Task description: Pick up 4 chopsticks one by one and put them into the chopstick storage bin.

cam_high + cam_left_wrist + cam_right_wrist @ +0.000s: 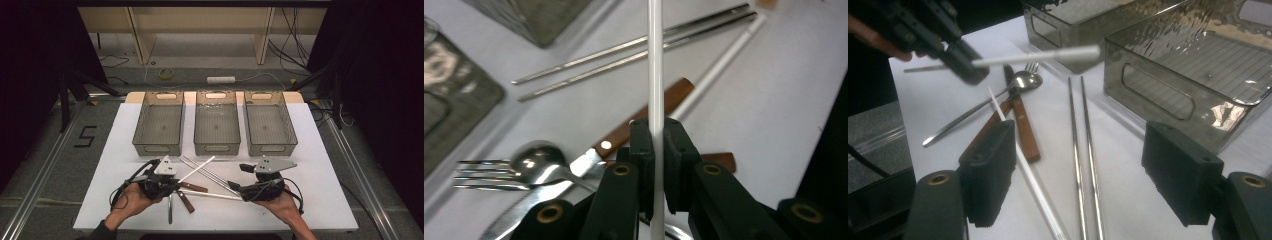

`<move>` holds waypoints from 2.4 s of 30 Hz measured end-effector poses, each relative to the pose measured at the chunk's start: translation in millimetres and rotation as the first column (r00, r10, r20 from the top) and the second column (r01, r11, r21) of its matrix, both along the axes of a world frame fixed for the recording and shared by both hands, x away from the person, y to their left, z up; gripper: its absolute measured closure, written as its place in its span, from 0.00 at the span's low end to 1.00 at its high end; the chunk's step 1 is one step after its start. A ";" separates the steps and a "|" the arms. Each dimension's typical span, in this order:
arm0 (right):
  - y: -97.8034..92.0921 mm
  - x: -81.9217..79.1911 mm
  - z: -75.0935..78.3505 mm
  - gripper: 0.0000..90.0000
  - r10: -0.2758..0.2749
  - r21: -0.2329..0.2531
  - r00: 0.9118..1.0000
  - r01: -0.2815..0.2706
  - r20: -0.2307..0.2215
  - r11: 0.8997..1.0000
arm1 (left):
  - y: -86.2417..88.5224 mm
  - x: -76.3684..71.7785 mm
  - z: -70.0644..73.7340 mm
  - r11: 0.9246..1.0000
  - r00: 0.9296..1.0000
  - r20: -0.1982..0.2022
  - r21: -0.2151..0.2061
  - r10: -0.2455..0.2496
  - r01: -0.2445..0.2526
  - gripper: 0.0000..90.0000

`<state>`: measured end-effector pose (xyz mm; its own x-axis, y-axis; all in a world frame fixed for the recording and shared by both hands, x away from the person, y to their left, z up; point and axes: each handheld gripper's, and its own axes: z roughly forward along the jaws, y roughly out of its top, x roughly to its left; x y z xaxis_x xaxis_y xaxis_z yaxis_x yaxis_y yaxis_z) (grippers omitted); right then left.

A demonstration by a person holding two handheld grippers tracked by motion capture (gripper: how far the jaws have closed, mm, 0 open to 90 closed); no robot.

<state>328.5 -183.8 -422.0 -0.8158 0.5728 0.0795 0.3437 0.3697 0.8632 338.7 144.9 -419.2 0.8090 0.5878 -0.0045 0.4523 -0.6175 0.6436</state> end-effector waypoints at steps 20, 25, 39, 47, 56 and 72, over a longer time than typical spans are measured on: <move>1.9 -5.8 -5.5 0.30 0.020 0.012 1.000 -0.020 -0.010 1.000 | 40.1 81.2 37.6 0.962 0.964 0.047 -0.092 0.262 -0.257 0.94; 2.9 -6.5 -5.3 0.30 0.027 0.011 1.000 -0.027 -0.012 1.000 | 48.7 105.1 41.9 0.943 0.945 0.050 -0.098 0.324 -0.318 0.94; 4.7 -7.1 -6.0 0.30 0.040 0.009 0.999 -0.040 -0.011 0.999 | 57.7 148.5 45.3 0.908 0.910 0.052 -0.100 0.412 -0.406 0.94; 5.5 -6.7 -7.8 0.30 0.046 -0.004 0.999 -0.046 -0.016 0.999 | 56.7 167.2 45.4 0.897 0.897 0.057 -0.100 0.438 -0.432 0.94; 6.4 -6.4 -9.0 0.30 0.057 -0.006 0.998 -0.057 -0.014 0.998 | 61.9 188.4 38.4 0.871 0.872 0.057 -0.116 0.485 -0.477 0.94; 9.4 -7.5 -9.7 0.30 0.072 -0.015 0.997 -0.073 -0.015 0.997 | 70.2 201.7 12.6 0.850 0.852 0.035 -0.101 0.522 -0.516 0.93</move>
<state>321.0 -174.4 -431.7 -0.8542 0.5133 0.0832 0.3277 0.4072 0.8525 540.3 215.1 -406.6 0.3865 0.9216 -0.0356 0.6515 -0.2455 0.7179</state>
